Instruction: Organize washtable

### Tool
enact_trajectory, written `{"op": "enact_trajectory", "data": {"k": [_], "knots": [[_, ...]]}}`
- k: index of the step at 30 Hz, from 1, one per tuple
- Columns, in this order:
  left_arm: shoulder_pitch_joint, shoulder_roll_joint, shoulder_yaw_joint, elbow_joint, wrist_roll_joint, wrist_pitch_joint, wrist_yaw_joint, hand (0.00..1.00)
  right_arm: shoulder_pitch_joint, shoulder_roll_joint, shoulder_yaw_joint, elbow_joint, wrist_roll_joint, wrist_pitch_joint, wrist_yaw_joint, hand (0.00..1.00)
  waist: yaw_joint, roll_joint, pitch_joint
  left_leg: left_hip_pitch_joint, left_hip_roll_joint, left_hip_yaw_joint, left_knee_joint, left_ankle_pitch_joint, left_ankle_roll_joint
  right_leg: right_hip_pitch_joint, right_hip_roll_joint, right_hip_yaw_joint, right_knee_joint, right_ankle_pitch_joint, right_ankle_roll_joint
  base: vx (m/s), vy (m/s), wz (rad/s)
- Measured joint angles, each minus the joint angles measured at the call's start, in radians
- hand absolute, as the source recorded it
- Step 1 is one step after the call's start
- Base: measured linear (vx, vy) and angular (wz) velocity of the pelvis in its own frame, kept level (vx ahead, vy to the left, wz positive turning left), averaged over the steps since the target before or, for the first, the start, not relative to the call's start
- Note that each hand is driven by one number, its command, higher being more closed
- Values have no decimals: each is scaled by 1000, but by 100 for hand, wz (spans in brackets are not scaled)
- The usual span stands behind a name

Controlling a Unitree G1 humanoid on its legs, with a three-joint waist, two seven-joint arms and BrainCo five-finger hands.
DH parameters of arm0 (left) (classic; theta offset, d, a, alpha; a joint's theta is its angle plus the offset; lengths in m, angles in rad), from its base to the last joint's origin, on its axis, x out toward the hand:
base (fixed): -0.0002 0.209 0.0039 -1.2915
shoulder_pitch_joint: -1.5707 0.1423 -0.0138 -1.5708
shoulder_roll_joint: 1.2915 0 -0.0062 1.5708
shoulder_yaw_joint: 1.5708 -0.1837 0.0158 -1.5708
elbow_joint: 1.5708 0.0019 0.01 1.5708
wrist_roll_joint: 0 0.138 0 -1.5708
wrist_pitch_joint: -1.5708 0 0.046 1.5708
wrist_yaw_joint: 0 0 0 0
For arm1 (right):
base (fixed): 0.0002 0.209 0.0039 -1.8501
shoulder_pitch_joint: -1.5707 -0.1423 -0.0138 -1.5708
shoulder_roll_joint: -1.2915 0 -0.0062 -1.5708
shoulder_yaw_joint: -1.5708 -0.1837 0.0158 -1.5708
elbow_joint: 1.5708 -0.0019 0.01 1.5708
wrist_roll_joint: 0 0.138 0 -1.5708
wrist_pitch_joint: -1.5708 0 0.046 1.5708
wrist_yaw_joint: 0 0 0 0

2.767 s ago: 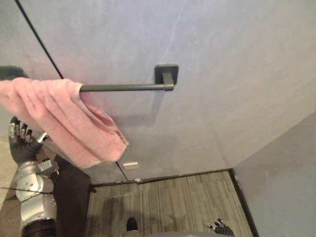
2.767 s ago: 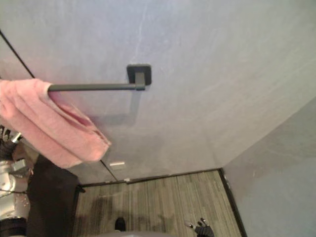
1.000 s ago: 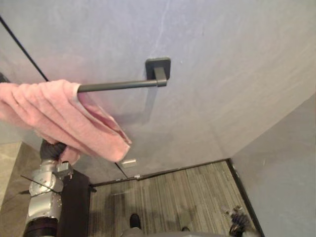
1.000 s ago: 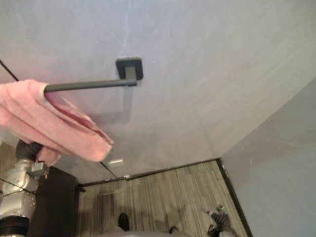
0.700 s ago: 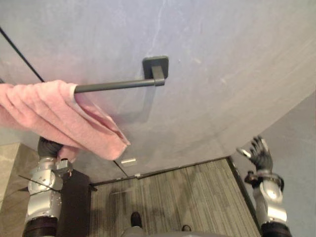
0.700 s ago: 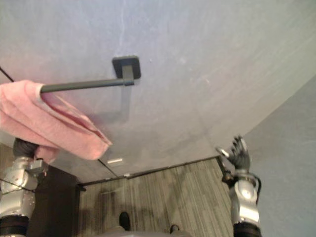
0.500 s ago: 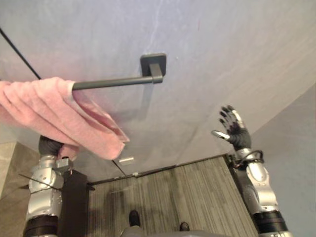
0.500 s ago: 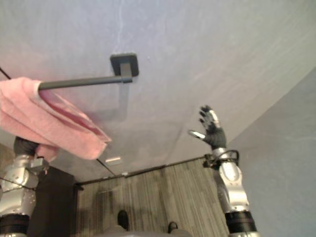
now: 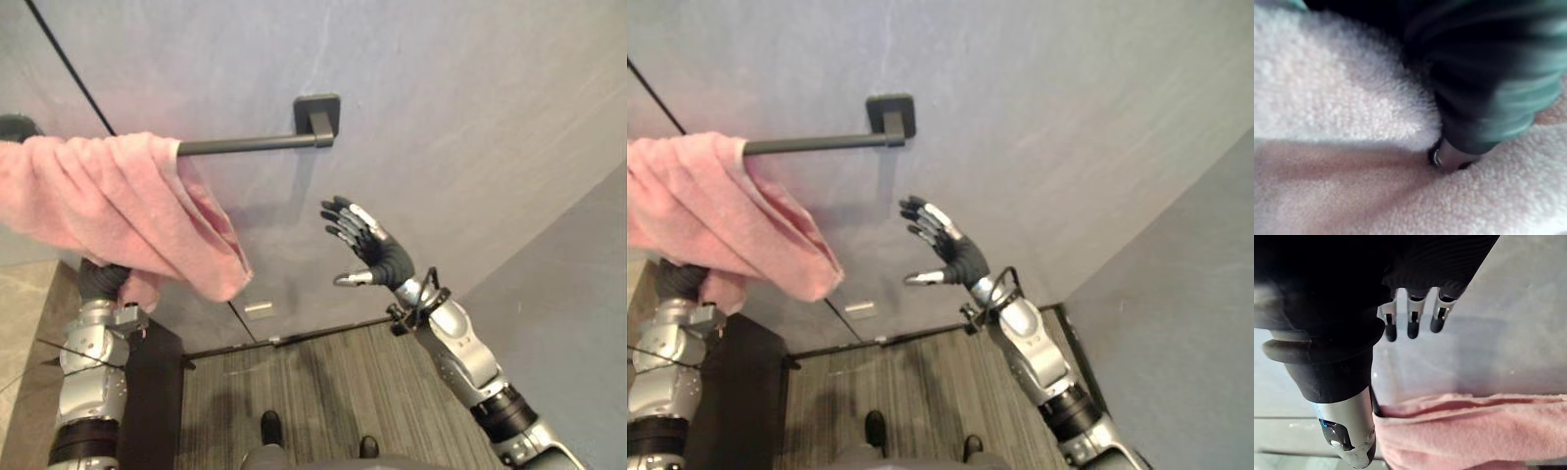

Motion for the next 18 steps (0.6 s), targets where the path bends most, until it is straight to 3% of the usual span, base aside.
{"op": "enact_trajectory", "data": {"k": [11, 14, 18], "knots": [[-38, -1, -51, 2, -28, 0, 0, 100, -303, 37, 13, 351, -77, 10, -79, 0, 27, 10, -13, -20, 10, -40, 0, 27, -3, 1, 13, -29, 0, 15, -6, -26, -2, 8], [-42, -3, -72, 2, -38, 0, 1, 100, -370, 68, 2, 460, -52, 20, -121, 0, 49, 11, -12, -21, 16, -50, 0, 28, -4, 1, 19, -36, -1, 15, -7, -61, -3, 8], [-42, -24, -75, 5, -50, 0, 1, 100, -414, 95, -7, 515, 12, 36, -152, 0, 53, 27, -14, -38, 14, -70, 0, 32, -5, 0, 19, -56, -2, 17, -6, -13, 5, 14]]}}
